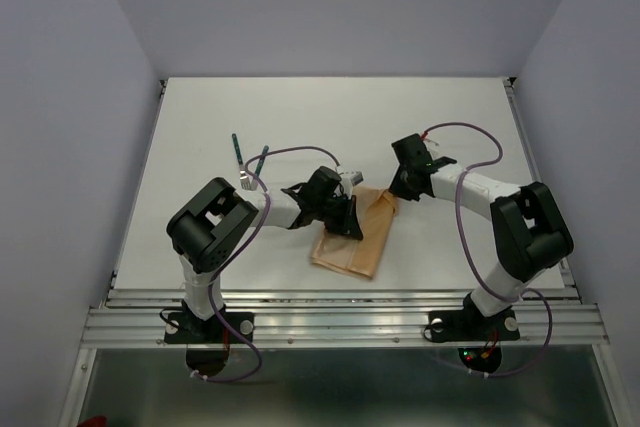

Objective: Fold the napkin into a case and place the utensils inside
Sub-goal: Smooth out the 2/3-rectangle-folded napkin at the center of the board.

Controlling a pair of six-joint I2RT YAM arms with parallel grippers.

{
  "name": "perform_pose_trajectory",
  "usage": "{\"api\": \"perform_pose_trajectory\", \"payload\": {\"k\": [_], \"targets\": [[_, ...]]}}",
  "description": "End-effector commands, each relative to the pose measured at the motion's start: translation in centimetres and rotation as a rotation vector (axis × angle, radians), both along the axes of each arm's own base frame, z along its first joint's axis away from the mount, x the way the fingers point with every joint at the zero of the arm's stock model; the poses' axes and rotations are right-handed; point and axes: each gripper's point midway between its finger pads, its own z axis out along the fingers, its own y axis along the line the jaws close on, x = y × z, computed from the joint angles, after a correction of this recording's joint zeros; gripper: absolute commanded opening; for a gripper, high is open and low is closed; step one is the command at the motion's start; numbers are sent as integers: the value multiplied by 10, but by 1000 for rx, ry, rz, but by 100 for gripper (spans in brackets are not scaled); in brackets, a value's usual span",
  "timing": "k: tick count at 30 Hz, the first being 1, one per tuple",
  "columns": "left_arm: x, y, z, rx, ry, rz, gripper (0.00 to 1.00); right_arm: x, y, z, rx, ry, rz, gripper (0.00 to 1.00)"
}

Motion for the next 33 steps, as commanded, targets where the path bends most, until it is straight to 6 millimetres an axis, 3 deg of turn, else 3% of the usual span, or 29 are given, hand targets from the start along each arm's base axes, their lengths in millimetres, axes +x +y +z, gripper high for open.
{"api": "perform_pose_trajectory", "payload": {"k": [1,6,19,27,33], "targets": [[-7,16,-21,97,28,-15,0,18,18,11,63,-59,28,1],[-6,15,-22,97,28,-19,0,22,23,5,77,-52,35,1],[-6,15,-22,95,25,-24,0,25,46,14,128,-68,62,1],[-8,16,-23,94,27,-27,0,25,47,-2,90,-41,35,1],[-6,14,-8,71,7,-20,0,23,33,-26,18,3,-20,1]]}}
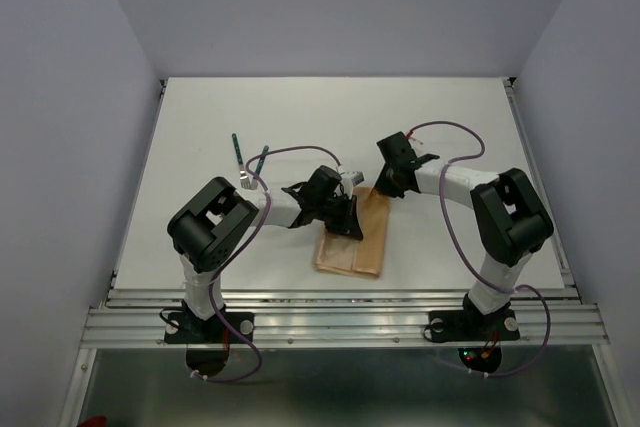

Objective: Fold the napkin into a case and place the utensils inside
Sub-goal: Smooth out the 2/3-rectangle-folded napkin at the center of the board.

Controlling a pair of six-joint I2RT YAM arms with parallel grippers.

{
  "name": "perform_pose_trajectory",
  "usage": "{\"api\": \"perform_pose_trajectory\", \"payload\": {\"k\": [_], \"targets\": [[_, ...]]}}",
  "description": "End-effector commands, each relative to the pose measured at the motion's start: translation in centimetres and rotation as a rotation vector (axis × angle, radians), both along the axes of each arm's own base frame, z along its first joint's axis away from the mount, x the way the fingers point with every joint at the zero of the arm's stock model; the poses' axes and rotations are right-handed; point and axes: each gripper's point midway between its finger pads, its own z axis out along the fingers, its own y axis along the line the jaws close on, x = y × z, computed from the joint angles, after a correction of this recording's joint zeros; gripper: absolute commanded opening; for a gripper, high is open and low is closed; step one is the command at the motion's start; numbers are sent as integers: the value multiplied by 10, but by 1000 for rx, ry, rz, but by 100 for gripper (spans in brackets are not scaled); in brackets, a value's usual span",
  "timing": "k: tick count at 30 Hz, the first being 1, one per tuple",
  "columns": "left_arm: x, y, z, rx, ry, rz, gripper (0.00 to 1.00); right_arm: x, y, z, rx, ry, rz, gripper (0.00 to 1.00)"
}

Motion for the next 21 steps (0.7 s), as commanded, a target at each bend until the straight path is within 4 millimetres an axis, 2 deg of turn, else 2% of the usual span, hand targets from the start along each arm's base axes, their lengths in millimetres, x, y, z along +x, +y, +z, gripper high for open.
{"api": "perform_pose_trajectory", "payload": {"k": [1,7,8,12,14,15,16,17,19,20,21], "targets": [[-5,14,-2,67,6,3,0,5,-8,-12,-64,3,-49,1],[6,9,32,30,-35,36,0,-2,-17,-24,-109,35,-66,1],[13,9,43,15,-57,56,0,-3,-16,-25,-105,39,-59,1],[36,11,58,-3,-76,138,1,-3,-11,-19,-77,30,-42,1],[51,8,64,-17,-76,174,6,-2,-8,-13,-59,20,-35,1],[62,6,71,-31,-87,190,12,-2,-7,-12,-53,19,-32,1],[68,4,69,-28,-83,200,17,-3,-7,-11,-48,18,-30,1],[73,3,69,-29,-82,210,28,-2,-5,-8,-39,11,-27,1],[86,-6,80,-47,-101,215,35,-3,-4,-5,-32,8,-23,1],[89,-8,75,-38,-92,215,45,-3,-3,-4,-27,8,-21,1],[92,-11,76,-42,-95,213,48,-3,-3,-3,-23,5,-18,1]]}}
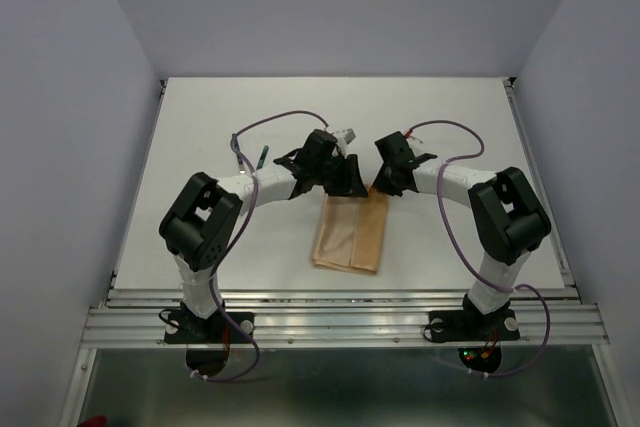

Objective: Fold the napkin into a case and place the utensils inside
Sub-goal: Smooth out the 2/3-rectangle-folded napkin at the center of the board.

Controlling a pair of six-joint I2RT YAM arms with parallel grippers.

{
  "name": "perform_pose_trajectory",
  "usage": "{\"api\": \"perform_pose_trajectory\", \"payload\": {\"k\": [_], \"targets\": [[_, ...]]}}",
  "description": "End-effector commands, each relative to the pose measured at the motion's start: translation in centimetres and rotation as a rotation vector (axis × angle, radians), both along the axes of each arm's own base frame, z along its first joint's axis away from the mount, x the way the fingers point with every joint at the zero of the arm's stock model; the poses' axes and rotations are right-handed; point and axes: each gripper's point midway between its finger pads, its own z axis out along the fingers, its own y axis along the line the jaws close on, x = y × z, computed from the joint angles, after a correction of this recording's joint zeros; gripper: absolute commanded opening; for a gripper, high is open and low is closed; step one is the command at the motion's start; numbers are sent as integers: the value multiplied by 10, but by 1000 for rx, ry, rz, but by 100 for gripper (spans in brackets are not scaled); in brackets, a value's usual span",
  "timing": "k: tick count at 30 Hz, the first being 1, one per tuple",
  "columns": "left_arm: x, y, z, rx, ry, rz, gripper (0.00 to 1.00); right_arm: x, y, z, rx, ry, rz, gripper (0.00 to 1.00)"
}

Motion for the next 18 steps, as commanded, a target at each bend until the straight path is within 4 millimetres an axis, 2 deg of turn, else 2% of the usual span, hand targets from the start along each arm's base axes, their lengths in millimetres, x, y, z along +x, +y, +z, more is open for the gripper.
{"api": "perform_pose_trajectory", "payload": {"k": [1,2,4,5,8,12,14,18], "targets": [[22,-19,18,-30,-41,6,51,-10,-4,-2,-13,26,18,1],[24,-20,7,-10,-22,7,52,-10,-2,0,-5,24,22,1],[31,-25,8,-7,-31,-5,52,-9,-1,2,-1,23,29,1],[32,-26,-1,7,-18,-7,53,-9,1,3,5,23,34,1],[39,-28,-9,22,-19,-11,50,-8,3,7,14,16,41,1],[44,-34,-13,15,-19,-21,29,-6,3,13,11,5,48,1],[46,-37,-16,10,-14,-23,23,-7,3,15,14,5,52,1],[55,-42,-13,9,-25,-8,21,-7,4,19,18,-3,55,1]]}}
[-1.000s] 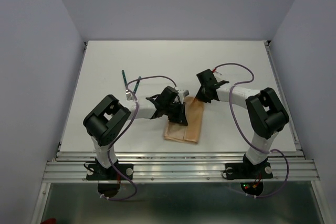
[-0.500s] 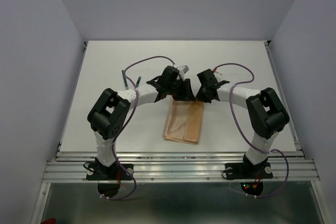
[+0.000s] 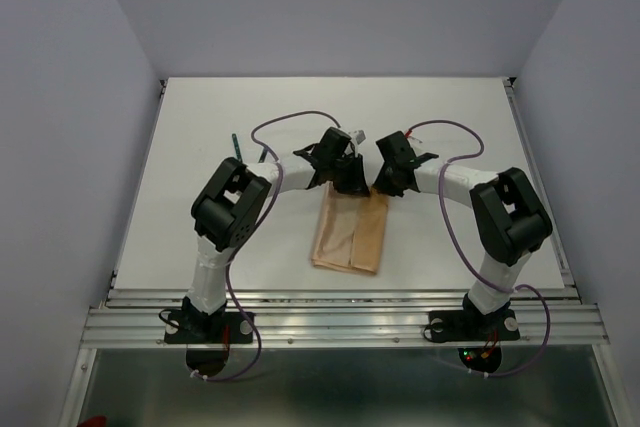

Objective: Fold the napkin into a case and place the utensils inside
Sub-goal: Smooth out the 2/3-rectangle-folded napkin at the center of the board.

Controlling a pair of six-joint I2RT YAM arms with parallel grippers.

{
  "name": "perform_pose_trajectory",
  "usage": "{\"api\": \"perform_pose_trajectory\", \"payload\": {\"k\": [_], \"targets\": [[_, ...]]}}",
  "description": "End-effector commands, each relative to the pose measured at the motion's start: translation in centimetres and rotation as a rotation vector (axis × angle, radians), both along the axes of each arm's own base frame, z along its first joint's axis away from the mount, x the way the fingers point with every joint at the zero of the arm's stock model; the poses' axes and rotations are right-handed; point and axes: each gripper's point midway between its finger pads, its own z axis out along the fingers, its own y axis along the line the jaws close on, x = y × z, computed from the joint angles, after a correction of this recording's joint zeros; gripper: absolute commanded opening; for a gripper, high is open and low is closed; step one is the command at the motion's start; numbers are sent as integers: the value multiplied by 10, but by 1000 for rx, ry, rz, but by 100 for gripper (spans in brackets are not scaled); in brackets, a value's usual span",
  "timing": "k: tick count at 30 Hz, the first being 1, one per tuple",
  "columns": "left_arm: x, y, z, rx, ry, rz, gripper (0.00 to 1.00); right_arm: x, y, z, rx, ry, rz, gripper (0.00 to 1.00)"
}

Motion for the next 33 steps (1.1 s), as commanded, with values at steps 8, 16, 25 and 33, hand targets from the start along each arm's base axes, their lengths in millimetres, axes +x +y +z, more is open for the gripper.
{"api": "perform_pose_trajectory", "payload": {"k": [8,16,25,33], "targets": [[32,-5,6,45,-44,71,21,-4,1,24,13,-26,22,1],[39,0,-2,78,-44,109,13,-7,1,26,22,-23,32,1],[40,3,-10,98,-39,103,0,-5,9,28,44,-26,71,1],[38,-1,-12,91,-45,59,0,5,9,29,14,-40,73,1]]}}
